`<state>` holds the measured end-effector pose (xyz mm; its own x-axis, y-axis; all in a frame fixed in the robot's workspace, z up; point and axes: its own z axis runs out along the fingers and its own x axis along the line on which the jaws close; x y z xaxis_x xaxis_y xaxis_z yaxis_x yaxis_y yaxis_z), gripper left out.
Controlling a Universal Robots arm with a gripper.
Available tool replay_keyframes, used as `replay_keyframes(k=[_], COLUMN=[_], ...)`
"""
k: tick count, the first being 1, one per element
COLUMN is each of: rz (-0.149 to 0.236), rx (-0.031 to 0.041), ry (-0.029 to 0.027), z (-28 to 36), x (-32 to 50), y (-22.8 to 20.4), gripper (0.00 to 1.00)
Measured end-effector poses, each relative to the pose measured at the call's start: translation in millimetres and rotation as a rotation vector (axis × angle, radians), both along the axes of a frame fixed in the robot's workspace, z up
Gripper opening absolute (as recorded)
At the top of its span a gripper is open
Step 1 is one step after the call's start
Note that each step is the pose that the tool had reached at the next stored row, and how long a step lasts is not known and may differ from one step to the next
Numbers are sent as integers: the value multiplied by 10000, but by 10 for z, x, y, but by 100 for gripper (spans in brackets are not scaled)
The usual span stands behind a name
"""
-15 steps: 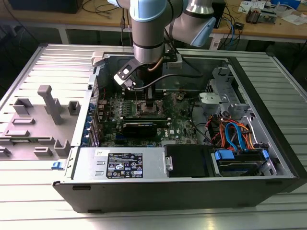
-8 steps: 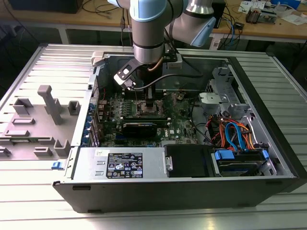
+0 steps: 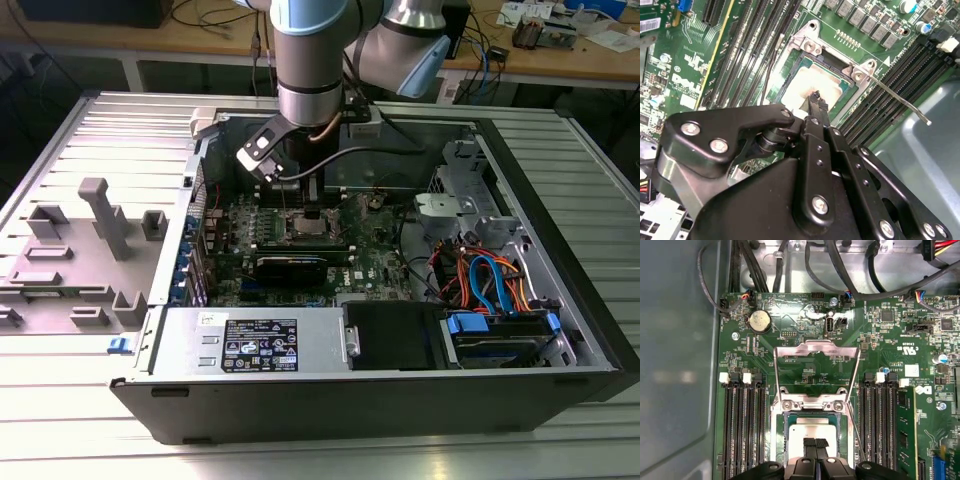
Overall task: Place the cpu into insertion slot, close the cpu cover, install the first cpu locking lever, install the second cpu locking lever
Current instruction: 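Close the cpu cover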
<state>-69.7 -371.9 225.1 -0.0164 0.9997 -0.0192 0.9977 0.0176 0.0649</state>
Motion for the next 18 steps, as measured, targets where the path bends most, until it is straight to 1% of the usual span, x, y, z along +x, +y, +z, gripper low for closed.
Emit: replay_keyframes(k=[3,6,13,14,15,16,17,18], rz=[-1,-2,-1,-1,0,-1,-2,-1], rx=[0,-2,-1,-1,-7,-12,-15,-50], ry=[1,25,27,34,59,72,72,71], z=[6,7,6,7,9,18,50,78], x=[9,13,13,13,14,13,13,13], y=[0,0,0,0,0,0,0,2], gripper=[11,11,11,11,11,11,11,11])
